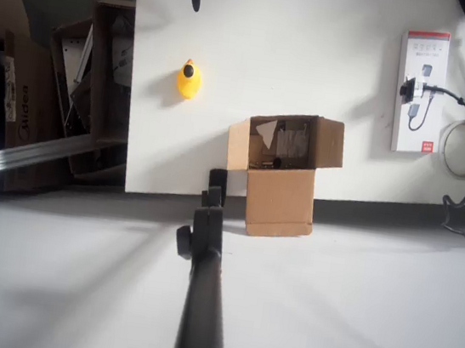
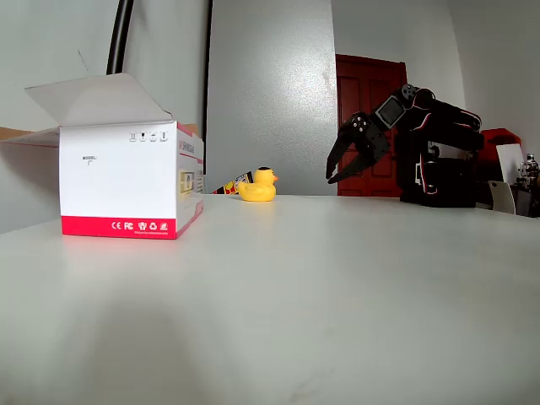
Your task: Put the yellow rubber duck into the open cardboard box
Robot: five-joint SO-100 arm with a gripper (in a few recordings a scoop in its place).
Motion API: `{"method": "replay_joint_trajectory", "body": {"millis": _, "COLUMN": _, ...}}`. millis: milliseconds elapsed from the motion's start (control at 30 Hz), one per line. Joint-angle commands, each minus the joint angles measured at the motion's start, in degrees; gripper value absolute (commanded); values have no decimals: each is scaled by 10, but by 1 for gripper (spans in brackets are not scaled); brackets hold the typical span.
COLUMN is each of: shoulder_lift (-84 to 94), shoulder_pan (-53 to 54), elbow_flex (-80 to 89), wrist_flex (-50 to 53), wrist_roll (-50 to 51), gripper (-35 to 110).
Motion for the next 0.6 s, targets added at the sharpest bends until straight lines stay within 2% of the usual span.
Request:
{"method": "replay_joint_trajectory", "body": {"millis": 0, "shoulder_lift": 3, "shoulder_pan": 1, "elbow_flex": 7, "wrist_flex": -8, "wrist_roll": 3, "gripper": -1}}
{"method": "replay_joint_trajectory", "body": {"millis": 433, "shoulder_lift": 4, "shoulder_pan": 4, "elbow_flex": 5, "wrist_flex": -6, "wrist_roll": 6, "gripper": -1}}
{"method": "replay_joint_trajectory", "body": {"millis": 567, "shoulder_lift": 9, "shoulder_pan": 18, "elbow_flex": -47, "wrist_flex": 18, "wrist_roll": 1, "gripper": -1}}
